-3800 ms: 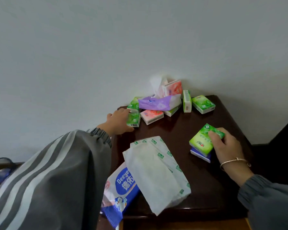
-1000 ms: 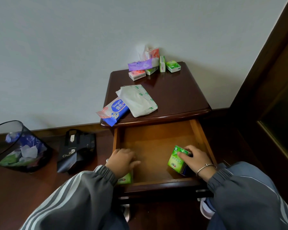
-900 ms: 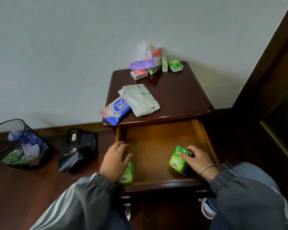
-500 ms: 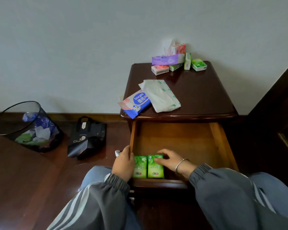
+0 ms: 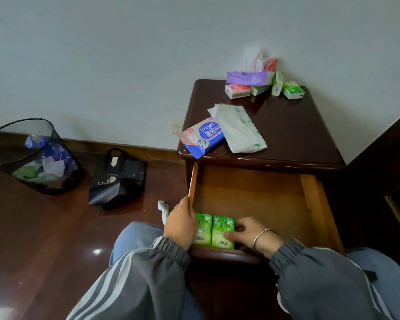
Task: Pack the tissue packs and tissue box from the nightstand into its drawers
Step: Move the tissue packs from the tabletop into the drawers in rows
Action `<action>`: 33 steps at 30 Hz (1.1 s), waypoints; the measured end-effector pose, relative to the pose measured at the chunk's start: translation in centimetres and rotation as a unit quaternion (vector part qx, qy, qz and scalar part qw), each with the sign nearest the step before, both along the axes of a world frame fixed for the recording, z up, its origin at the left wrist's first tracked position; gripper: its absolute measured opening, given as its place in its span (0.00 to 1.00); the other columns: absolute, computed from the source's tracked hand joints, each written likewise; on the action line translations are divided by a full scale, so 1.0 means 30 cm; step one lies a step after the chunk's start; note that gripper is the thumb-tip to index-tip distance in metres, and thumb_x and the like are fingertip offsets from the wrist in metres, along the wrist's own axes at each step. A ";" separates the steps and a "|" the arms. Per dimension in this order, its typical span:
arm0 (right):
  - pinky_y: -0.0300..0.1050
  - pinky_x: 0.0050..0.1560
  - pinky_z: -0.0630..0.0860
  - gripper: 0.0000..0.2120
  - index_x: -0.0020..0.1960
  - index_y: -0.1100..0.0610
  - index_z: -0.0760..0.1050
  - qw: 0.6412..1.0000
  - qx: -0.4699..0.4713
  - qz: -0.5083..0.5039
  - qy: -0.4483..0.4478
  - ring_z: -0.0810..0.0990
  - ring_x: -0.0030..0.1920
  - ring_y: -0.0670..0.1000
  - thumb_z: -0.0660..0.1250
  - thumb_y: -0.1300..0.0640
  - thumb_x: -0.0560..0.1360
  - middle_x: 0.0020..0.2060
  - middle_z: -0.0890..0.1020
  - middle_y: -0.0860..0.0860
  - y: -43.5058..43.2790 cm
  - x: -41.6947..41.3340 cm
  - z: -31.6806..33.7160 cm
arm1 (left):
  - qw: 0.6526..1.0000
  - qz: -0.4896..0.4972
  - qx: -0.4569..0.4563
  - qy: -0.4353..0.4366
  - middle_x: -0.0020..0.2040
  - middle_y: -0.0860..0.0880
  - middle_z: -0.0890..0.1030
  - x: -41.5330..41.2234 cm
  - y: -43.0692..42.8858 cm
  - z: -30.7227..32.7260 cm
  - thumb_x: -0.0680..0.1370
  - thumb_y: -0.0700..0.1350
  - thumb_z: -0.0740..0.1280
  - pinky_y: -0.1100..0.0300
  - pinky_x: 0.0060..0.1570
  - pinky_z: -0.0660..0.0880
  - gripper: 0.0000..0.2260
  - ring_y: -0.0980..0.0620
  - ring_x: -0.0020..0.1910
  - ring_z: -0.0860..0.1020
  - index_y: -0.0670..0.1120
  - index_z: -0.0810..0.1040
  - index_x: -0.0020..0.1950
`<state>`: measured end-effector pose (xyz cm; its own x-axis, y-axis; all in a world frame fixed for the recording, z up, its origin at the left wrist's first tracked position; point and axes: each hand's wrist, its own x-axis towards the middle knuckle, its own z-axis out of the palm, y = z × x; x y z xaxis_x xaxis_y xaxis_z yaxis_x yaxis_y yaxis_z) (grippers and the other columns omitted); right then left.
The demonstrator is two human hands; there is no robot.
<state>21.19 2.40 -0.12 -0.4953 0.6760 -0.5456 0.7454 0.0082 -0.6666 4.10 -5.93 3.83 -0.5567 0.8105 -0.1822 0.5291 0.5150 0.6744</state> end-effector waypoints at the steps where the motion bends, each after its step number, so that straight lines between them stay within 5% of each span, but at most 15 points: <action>1: 0.42 0.37 0.80 0.08 0.39 0.52 0.78 1.000 0.001 0.009 0.003 0.83 0.37 0.44 0.73 0.49 0.68 0.39 0.84 0.48 -0.002 0.006 0.004 | 1.000 0.000 0.000 -0.001 0.45 0.47 0.71 -0.001 0.001 -0.002 0.81 0.39 0.55 0.54 0.52 0.71 0.13 0.39 0.53 0.77 0.41 0.72 0.63; 5: 0.44 0.43 0.76 0.10 0.44 0.51 0.79 0.999 0.024 0.039 -0.016 0.81 0.41 0.47 0.70 0.45 0.70 0.41 0.83 0.48 -0.018 0.011 0.045 | 1.000 0.003 -0.014 -0.006 0.52 0.43 0.77 -0.003 0.002 -0.008 0.81 0.39 0.55 0.57 0.50 0.69 0.14 0.40 0.54 0.77 0.43 0.71 0.65; 8: 0.41 0.49 0.74 0.17 0.53 0.54 0.79 0.994 0.093 0.038 -0.031 0.80 0.49 0.50 0.68 0.43 0.72 0.48 0.82 0.50 -0.020 0.022 0.101 | 1.000 0.004 -0.018 -0.011 0.48 0.47 0.73 -0.006 0.002 -0.016 0.81 0.40 0.54 0.59 0.46 0.67 0.14 0.43 0.51 0.77 0.44 0.71 0.65; 12: 0.26 0.37 0.71 0.11 0.50 0.51 0.81 0.965 0.244 -0.083 0.044 0.80 0.43 0.43 0.70 0.47 0.72 0.41 0.82 0.45 0.060 0.115 0.258 | 1.000 0.006 -0.022 -0.008 0.49 0.48 0.75 -0.009 0.003 -0.029 0.82 0.42 0.54 0.59 0.46 0.67 0.13 0.44 0.51 0.77 0.45 0.71 0.65; 16: 0.47 0.49 0.77 0.13 0.54 0.55 0.79 0.895 0.412 -0.169 0.026 0.80 0.49 0.54 0.68 0.50 0.73 0.45 0.83 0.52 0.305 0.267 0.364 | 1.000 0.014 -0.018 -0.006 0.53 0.46 0.80 -0.011 0.008 -0.037 0.81 0.41 0.56 0.60 0.43 0.67 0.11 0.48 0.44 0.76 0.45 0.73 0.61; 21: 0.56 0.66 0.66 0.31 0.72 0.57 0.61 0.911 0.367 -0.146 -0.121 0.66 0.69 0.60 0.61 0.41 0.75 0.69 0.68 0.58 0.617 0.329 0.343 | 0.999 0.030 -0.029 -0.020 0.55 0.45 0.81 -0.018 0.008 -0.037 0.81 0.43 0.58 0.59 0.44 0.67 0.12 0.44 0.52 0.79 0.46 0.73 0.63; 24: 0.58 0.71 0.59 0.35 0.75 0.56 0.56 0.915 0.355 -0.090 -0.171 0.58 0.73 0.59 0.56 0.37 0.76 0.73 0.61 0.57 0.722 0.277 0.310 | 0.998 0.053 -0.008 0.021 0.59 0.44 0.80 -0.041 0.013 0.015 0.79 0.43 0.62 0.56 0.51 0.72 0.13 0.44 0.57 0.78 0.45 0.74 0.64; 28: 0.64 0.72 0.49 0.36 0.76 0.47 0.49 0.918 0.300 -0.097 -0.241 0.46 0.76 0.56 0.45 0.30 0.74 0.77 0.49 0.50 0.795 0.214 0.282 | 0.983 0.042 0.130 0.120 0.56 0.44 0.81 -0.127 0.103 0.194 0.76 0.36 0.66 0.54 0.53 0.73 0.14 0.44 0.53 0.79 0.41 0.77 0.61; 33: 0.64 0.72 0.51 0.36 0.76 0.45 0.47 0.898 0.340 -0.112 -0.257 0.46 0.77 0.55 0.40 0.29 0.72 0.77 0.50 0.49 0.806 0.200 0.252 | 0.955 -0.039 0.227 0.185 0.56 0.49 0.77 -0.185 0.447 0.436 0.77 0.40 0.65 0.58 0.50 0.71 0.13 0.50 0.52 0.77 0.45 0.75 0.61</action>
